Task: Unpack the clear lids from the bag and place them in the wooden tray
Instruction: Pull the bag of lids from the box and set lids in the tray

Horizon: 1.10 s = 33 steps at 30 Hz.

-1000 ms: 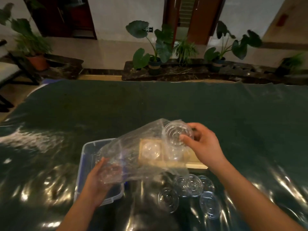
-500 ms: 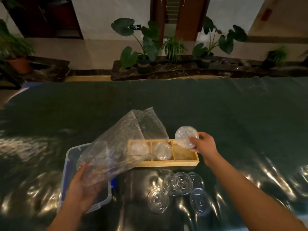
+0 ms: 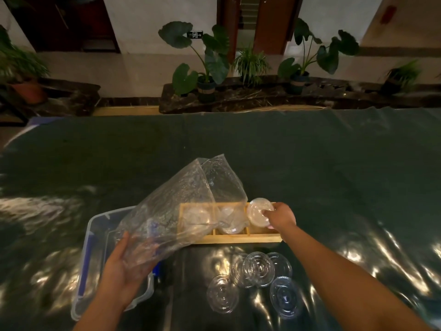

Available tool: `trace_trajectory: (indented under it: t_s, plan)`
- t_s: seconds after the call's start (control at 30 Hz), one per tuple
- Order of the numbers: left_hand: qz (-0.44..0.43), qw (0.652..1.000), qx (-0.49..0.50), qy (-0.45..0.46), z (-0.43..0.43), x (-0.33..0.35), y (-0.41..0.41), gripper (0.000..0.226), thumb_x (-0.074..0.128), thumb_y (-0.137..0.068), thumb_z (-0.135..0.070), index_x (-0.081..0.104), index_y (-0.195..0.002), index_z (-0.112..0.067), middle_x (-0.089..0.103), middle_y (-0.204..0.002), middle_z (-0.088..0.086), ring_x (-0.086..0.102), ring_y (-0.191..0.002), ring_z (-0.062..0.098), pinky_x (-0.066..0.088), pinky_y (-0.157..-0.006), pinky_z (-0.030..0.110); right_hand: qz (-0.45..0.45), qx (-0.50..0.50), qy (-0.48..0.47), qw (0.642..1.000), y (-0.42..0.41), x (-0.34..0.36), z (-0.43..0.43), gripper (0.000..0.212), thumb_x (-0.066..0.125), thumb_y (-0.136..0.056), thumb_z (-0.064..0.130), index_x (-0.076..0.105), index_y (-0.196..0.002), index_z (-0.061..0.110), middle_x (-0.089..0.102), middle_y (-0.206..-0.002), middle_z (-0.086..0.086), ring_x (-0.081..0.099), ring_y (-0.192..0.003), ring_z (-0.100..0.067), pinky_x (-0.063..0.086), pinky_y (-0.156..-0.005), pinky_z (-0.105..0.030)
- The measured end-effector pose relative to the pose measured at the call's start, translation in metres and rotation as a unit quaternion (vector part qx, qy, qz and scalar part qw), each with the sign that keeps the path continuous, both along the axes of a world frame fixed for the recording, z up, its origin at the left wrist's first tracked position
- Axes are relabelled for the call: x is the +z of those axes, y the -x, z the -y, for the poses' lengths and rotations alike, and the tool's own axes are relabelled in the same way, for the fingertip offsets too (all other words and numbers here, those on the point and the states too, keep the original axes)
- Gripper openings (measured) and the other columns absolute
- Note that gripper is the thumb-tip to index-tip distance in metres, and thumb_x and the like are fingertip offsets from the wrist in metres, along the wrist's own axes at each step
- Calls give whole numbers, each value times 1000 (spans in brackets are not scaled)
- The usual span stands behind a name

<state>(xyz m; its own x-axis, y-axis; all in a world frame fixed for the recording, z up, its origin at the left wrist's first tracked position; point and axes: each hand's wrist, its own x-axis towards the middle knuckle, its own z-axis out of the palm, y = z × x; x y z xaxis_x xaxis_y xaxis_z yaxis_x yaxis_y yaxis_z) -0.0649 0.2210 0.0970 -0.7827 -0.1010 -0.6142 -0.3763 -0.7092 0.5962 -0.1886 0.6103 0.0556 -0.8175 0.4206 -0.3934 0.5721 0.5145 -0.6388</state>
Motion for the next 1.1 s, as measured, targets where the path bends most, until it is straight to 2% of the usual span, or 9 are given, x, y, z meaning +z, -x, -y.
trace_trajectory:
  t_s: [0.13, 0.23, 0.33, 0.43, 0.53, 0.63, 0.77, 0.87, 1.1]
  plan:
    - [23, 999, 25, 6, -2, 8, 3, 41, 66, -91, -46, 70, -123, -20, 78, -115, 16, 77, -98, 35, 58, -83, 53, 10, 41, -81, 996, 0, 0, -1, 42, 71, -88, 31, 57, -125, 17, 70, -110, -7, 67, -99, -28, 58, -82, -40]
    - [14, 1000, 11, 17, -6, 9, 4, 51, 56, -99, -44, 63, -135, -8, 69, -130, 22, 76, -101, 32, 61, -81, 44, 26, 72, -147, 986, -1, -1, -1, 41, 68, -88, 35, 57, -123, 18, 68, -101, -3, 66, -89, -23, 56, -71, -35]
    - [-21, 1000, 0, 17, -4, 4, 7, 66, 37, -109, -40, 39, -147, 13, 49, -148, 30, 66, -107, 28, 61, -75, 30, 47, 92, -186, 977, -2, -1, 3, 32, 66, -89, 37, 65, -114, 17, 70, -97, -2, 68, -87, -22, 59, -72, -34]
    - [-42, 999, -7, -3, -1, -1, 9, 66, 32, -110, -38, 34, -148, 15, 41, -155, 32, 61, -113, 28, 58, -80, 27, 64, 97, -215, 970, -4, -2, 4, 25, 61, -91, 40, 69, -103, 20, 65, -83, 3, 65, -79, -18, 58, -70, -33]
    - [-28, 1000, -12, -1, 1, 2, 7, 59, 49, -103, -41, 51, -144, 2, 56, -146, 27, 68, -113, 32, 60, -83, 38, 66, 115, -247, 960, -6, -4, 7, 28, 56, -93, 35, 68, -109, 16, 67, -105, -4, 66, -96, -24, 59, -77, -36]
    - [7, 1000, -3, -1, 3, 11, 3, 53, 67, -85, -48, 67, -129, -19, 72, -128, 18, 72, -112, 36, 55, -94, 52, 56, 129, -260, 955, -8, -7, 10, 32, 53, -94, 29, 64, -119, 12, 51, -130, -10, 58, -110, -28, 56, -79, -35]
    - [-7, 1000, 0, 18, 4, 8, 5, 61, 49, -103, -44, 52, -144, 1, 57, -144, 28, 68, -114, 33, 62, -75, 37, 53, 137, -259, 955, -10, -12, 5, 40, 55, -93, 33, 59, -127, 11, 50, -131, -11, 53, -118, -29, 54, -86, -39]
    - [-15, 1000, 14, 3, 5, 3, 7, 69, 40, -108, -43, 38, -148, 14, 43, -153, 33, 60, -118, 34, 60, -76, 32, 36, 143, -255, 956, -11, -12, 2, 45, 57, -93, 34, 56, -132, 12, 53, -131, -10, 53, -119, -29, 52, -91, -39]
    - [3, 1000, 4, -12, 6, 11, -2, 58, 69, -83, -47, 65, -130, -13, 70, -128, 23, 70, -114, 39, 56, -90, 52, -13, 105, -212, 972, -21, 4, 14, 48, 60, -89, 28, 54, -135, 17, 48, -137, -8, 47, -126, -29, 51, -89, -43]
